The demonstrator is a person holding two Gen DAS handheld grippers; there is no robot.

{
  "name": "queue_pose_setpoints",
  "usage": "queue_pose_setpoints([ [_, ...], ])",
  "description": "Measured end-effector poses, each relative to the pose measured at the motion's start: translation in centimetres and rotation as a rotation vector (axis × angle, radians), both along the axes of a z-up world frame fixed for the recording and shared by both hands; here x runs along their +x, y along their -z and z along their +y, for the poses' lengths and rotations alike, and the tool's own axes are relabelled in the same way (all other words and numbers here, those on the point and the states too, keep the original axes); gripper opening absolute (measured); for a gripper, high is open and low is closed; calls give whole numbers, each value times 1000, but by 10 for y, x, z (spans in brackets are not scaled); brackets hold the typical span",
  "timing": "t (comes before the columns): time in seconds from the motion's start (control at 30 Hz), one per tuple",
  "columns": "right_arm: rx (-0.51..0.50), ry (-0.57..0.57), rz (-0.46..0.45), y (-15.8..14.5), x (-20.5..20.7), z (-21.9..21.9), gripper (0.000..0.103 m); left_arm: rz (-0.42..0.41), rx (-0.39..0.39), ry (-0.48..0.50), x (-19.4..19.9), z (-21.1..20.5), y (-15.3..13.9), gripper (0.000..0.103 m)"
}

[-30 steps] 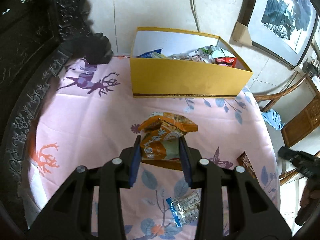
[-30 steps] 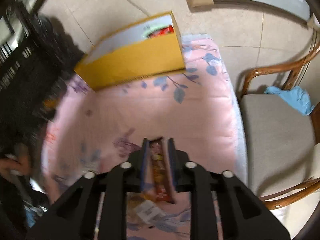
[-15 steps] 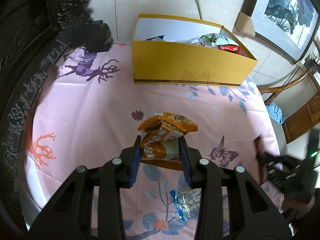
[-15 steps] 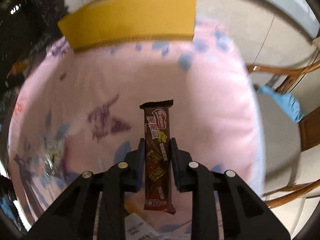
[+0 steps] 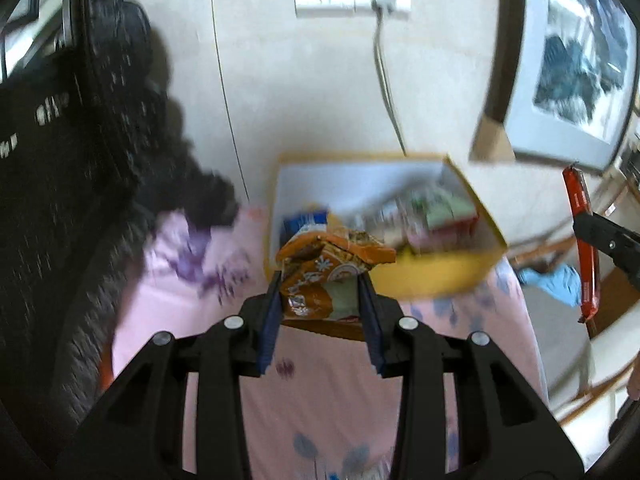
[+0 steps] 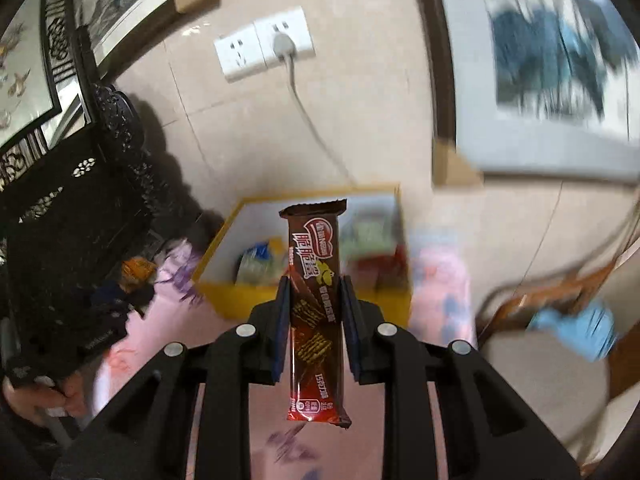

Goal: Organize snacks
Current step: 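Carry both snacks over the yellow box and open both tools to drop them, then move both open tools back down to the last snacks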

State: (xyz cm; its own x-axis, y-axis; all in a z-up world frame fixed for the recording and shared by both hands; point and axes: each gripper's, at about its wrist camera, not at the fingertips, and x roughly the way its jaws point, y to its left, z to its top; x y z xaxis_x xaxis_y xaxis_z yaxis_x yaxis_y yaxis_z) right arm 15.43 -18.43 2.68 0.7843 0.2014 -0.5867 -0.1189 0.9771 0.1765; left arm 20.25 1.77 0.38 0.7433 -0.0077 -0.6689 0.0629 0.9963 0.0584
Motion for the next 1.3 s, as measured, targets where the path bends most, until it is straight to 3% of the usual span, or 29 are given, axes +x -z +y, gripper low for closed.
queue_pose_setpoints([
  [0.1,-15,-18,-1,-9,33,0,24,-44,-2,-12,27,0,-13,36],
  [0.2,-21,-10,16,2,74,3,24,-54,-10,-29,59,0,-13,36],
  [0.3,-2,-14,45,26,106,9,24,-35,-37,-33,89,0,-4,36],
  [0.5,22,9,79,54,152,9,24,-30,58,-36,132,-9,23,36],
  [0.7,8,22,107,72,183,7,24,8,63,-40,152,-9,40,37],
  [0.73,7,22,113,74,185,7,30,15,59,-47,156,-8,43,54],
  [0.77,-6,24,119,77,188,9,64,16,68,-69,158,-8,45,77],
  [0.8,-43,33,122,80,190,13,89,13,86,-103,160,-7,47,101],
  [0.83,-100,52,111,83,190,17,102,-7,106,-131,158,-7,49,101],
  [0.93,-119,32,95,86,185,18,102,37,131,-75,153,-10,59,101],
  [1.07,-113,12,124,81,159,9,102,70,256,-45,125,-9,69,101],
  [1.2,-157,-82,198,85,88,6,102,78,343,42,63,-2,85,101],
  [1.3,-228,-233,297,117,13,12,102,138,356,210,0,1,111,101],
])
